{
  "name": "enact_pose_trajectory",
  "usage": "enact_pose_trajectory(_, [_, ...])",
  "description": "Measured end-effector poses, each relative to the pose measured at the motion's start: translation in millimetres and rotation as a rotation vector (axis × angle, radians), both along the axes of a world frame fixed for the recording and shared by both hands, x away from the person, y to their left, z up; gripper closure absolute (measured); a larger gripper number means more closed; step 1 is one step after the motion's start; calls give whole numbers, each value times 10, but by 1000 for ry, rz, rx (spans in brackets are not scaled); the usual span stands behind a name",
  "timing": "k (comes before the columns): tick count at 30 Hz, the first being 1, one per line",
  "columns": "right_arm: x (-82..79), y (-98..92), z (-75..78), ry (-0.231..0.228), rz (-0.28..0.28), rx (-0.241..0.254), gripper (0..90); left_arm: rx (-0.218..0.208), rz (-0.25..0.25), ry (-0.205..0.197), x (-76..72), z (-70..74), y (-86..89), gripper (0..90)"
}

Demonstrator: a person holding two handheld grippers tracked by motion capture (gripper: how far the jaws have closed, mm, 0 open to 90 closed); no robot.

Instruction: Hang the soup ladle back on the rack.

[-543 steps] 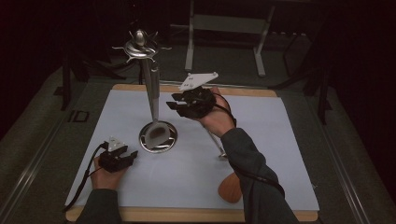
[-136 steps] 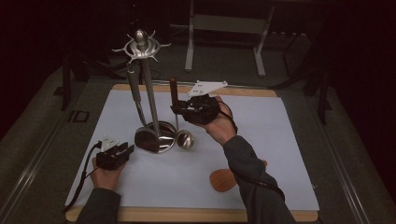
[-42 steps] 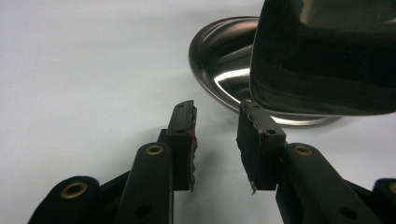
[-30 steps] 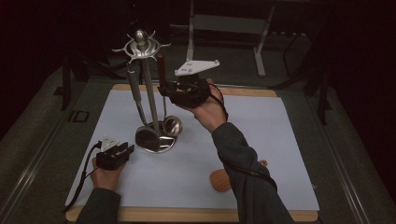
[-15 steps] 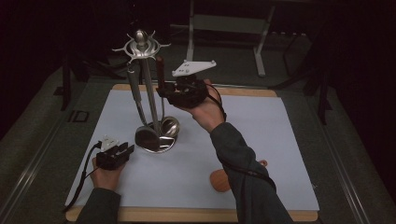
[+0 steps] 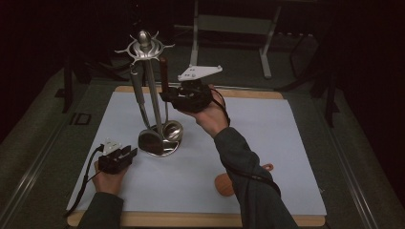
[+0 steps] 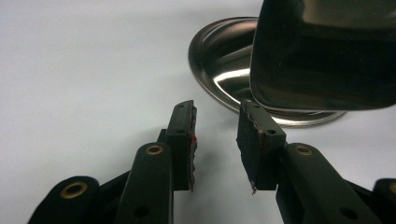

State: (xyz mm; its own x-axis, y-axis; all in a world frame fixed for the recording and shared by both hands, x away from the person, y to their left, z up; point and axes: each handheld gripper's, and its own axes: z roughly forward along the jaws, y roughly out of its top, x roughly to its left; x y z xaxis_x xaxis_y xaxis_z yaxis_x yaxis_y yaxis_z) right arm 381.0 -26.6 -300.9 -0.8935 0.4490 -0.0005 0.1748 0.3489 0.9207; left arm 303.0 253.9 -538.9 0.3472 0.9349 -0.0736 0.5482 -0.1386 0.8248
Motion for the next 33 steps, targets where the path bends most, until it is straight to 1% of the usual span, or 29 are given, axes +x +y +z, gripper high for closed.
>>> enact_pose_trajectory(1, [6, -1, 8, -13, -2, -6, 734, 0, 0, 0, 0, 0, 0, 674])
enact_pose_trajectory(12, [28, 55, 91, -4, 8, -35, 738, 0, 0, 0, 0, 0, 0, 673])
enact_pose_trajectory(17, [65, 97, 116, 8, 6, -50, 737, 0, 0, 0, 0, 0, 0, 674])
enact_pose_trajectory(20, [102, 123, 99, 21, 8, -64, 736, 0, -1, 1, -1, 1, 1, 674])
enact_pose_trajectory(22, [113, 121, 84, 25, 16, -59, 730, -1, -1, 0, -1, 1, 1, 674])
enact_pose_trajectory(26, [104, 102, 60, 15, 13, -57, 681, 0, -1, 0, -2, 1, 0, 674])
enact_pose_trajectory(33, [60, 24, 41, -17, 8, -82, 595, -1, 1, 0, 0, 0, 0, 674])
